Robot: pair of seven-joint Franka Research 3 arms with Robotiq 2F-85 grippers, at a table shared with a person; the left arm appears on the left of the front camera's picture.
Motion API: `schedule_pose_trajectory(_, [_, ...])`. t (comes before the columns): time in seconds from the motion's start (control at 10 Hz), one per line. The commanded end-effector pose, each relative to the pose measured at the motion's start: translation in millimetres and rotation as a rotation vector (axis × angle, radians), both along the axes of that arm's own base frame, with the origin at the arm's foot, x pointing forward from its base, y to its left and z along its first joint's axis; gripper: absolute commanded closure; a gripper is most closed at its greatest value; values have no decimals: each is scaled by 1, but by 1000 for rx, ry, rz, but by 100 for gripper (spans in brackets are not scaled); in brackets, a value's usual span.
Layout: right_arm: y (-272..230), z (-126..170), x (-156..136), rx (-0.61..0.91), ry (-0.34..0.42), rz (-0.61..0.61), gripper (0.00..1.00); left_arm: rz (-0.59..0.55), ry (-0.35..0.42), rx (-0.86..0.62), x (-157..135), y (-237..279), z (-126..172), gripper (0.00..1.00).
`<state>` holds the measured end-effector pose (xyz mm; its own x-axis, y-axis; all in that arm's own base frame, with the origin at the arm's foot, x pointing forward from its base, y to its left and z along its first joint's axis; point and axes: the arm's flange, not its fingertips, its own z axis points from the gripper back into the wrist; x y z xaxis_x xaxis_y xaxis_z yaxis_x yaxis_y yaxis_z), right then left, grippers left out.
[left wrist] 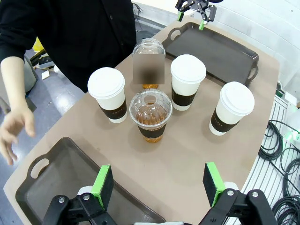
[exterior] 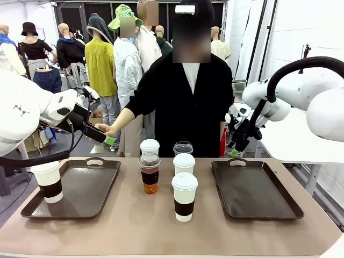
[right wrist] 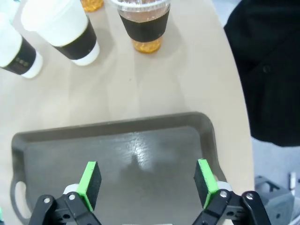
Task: Distribute the coffee onto the tray.
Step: Pick up one iced Americano and place it on the right Handle tray.
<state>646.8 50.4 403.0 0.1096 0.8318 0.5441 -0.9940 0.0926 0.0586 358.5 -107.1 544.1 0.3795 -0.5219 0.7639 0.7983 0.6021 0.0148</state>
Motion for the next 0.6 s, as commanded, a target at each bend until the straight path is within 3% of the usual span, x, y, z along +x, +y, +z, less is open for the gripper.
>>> schedule_pose_trajectory(0.0, [-8,-19,1,132,-42,39,0,-2,6,-2,0,2,0,0])
schedule_pose_trajectory(0.5, [-31,-73,5,502,-8,64,0,-2,6,-2,0,2,0,0])
